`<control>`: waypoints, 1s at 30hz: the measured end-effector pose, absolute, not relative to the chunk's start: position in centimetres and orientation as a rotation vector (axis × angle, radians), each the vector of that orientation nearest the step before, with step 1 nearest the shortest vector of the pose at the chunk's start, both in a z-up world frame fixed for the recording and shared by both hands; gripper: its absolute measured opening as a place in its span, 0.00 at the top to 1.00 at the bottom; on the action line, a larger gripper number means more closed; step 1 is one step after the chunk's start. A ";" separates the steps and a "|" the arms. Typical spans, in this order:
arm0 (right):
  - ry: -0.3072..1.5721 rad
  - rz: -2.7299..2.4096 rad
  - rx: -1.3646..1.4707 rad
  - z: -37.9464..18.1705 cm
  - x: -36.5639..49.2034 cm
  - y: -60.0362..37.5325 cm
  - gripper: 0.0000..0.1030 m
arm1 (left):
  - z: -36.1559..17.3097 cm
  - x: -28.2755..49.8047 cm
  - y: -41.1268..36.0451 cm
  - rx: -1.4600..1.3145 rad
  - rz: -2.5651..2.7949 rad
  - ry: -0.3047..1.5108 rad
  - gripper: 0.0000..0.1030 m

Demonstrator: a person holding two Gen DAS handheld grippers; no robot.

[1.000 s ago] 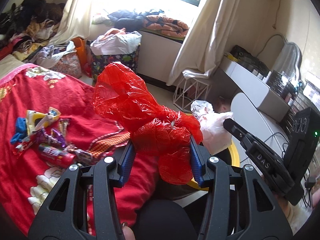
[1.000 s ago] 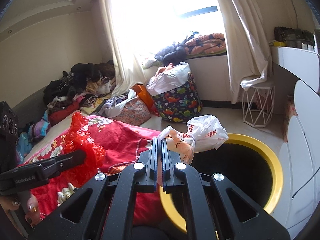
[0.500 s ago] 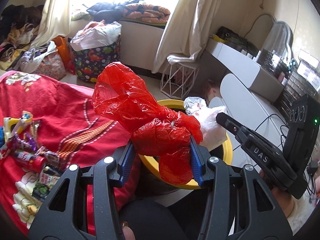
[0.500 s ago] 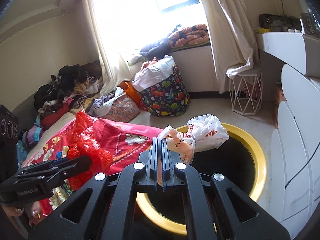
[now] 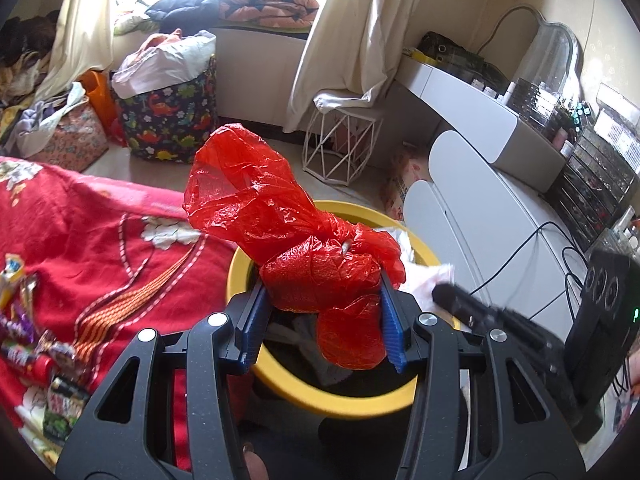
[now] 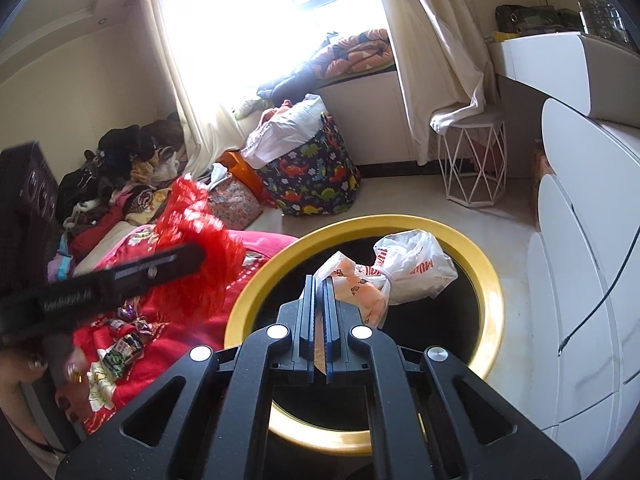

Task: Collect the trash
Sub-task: 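Carry both bags over the yellow bin and open both tools, then move both tools back over the bed toward the snack wrappers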

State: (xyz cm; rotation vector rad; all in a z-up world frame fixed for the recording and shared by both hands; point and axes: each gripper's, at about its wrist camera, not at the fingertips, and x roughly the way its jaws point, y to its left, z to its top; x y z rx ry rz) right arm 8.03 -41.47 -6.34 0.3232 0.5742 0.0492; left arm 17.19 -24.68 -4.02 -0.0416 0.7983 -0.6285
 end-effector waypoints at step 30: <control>0.554 -0.005 0.280 -5.6 8.1 -39.3 0.33 | -2.5 15.9 -17.7 -0.106 -0.428 0.664 0.11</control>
